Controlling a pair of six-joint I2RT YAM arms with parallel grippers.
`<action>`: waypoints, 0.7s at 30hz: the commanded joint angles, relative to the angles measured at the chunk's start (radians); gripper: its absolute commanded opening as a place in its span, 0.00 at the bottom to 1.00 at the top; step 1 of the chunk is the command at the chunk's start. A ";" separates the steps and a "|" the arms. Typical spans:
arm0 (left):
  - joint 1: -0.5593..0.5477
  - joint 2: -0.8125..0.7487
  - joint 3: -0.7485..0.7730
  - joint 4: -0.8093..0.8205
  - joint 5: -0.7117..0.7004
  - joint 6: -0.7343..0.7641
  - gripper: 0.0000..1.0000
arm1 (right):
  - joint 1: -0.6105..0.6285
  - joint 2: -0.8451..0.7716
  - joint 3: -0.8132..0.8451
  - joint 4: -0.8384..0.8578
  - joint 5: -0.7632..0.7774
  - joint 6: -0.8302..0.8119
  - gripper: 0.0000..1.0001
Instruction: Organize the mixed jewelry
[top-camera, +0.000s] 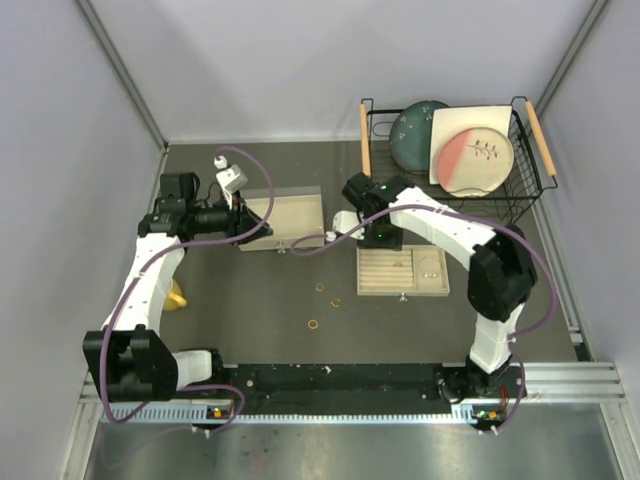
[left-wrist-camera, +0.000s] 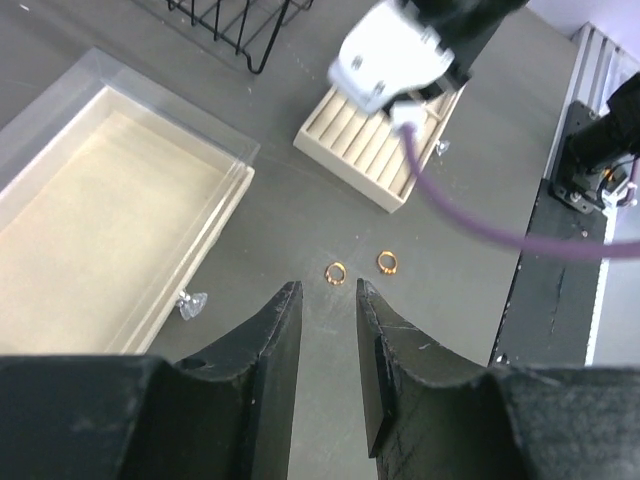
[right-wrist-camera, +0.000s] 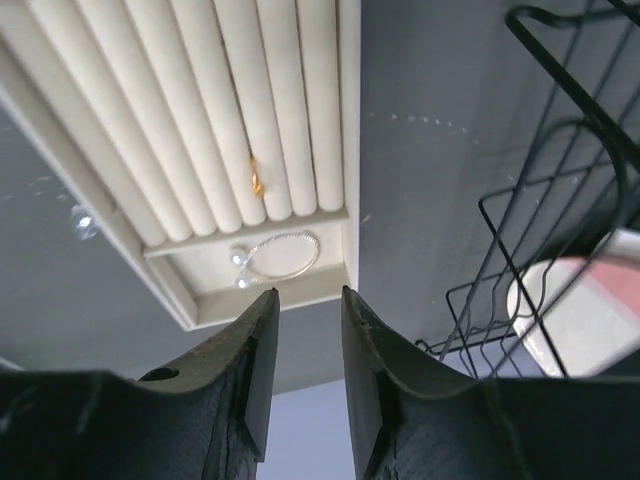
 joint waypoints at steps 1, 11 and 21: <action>-0.018 0.005 -0.002 -0.188 -0.024 0.245 0.34 | -0.015 -0.163 0.035 -0.061 -0.126 0.100 0.32; -0.381 0.075 -0.114 -0.120 -0.342 0.338 0.35 | -0.121 -0.413 -0.046 0.034 -0.447 0.279 0.34; -0.556 0.235 -0.118 -0.013 -0.440 0.428 0.41 | -0.262 -0.552 -0.272 0.154 -0.553 0.362 0.35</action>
